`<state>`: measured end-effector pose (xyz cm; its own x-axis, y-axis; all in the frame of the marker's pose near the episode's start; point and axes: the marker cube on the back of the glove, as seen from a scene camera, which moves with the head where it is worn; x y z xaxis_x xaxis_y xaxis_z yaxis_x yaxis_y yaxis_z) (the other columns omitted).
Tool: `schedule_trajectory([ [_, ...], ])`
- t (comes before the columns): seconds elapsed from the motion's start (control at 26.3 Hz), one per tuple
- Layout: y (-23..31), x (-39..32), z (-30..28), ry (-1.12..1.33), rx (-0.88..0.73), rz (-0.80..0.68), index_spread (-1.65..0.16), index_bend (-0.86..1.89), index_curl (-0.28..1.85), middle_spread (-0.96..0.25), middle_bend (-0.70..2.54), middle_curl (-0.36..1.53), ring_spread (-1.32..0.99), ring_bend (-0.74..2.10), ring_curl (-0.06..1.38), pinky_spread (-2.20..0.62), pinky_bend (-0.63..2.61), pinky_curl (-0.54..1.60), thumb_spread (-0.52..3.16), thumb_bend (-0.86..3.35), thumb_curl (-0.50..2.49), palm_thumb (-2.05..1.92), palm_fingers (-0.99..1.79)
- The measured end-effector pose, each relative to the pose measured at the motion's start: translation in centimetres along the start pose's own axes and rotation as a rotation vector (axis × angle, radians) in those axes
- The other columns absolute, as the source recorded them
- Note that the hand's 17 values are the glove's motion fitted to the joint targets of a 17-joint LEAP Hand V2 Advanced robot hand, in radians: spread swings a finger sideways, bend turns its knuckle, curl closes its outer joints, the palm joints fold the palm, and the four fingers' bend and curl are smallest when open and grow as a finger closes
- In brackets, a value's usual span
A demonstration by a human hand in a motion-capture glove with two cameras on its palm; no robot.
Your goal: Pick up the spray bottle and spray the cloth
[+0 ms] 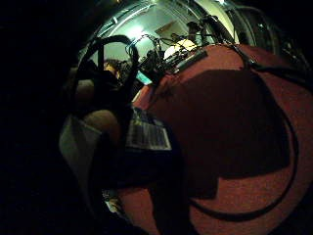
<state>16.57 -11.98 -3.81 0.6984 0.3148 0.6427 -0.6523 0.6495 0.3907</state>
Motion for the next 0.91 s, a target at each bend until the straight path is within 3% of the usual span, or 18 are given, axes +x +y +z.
schedule_trajectory([
  [0.42, 1.2, -5.5, -1.5, 0.171, -0.494, 0.023, -0.29, 0.09, 0.18, -0.05, 0.33, 0.4, -0.02, 0.59, 0.37, 0.17, 0.45, 0.36, 0.88, 0.01, 0.47, 0.95, 0.91],
  [0.91, 1.0, -6.8, -2.8, 0.56, -0.763, 0.082, -0.28, 0.08, 0.18, -0.06, 0.31, 0.41, -0.02, 0.57, 0.37, 0.17, 0.42, 0.36, 0.87, -0.02, 0.52, 0.96, 0.92],
])
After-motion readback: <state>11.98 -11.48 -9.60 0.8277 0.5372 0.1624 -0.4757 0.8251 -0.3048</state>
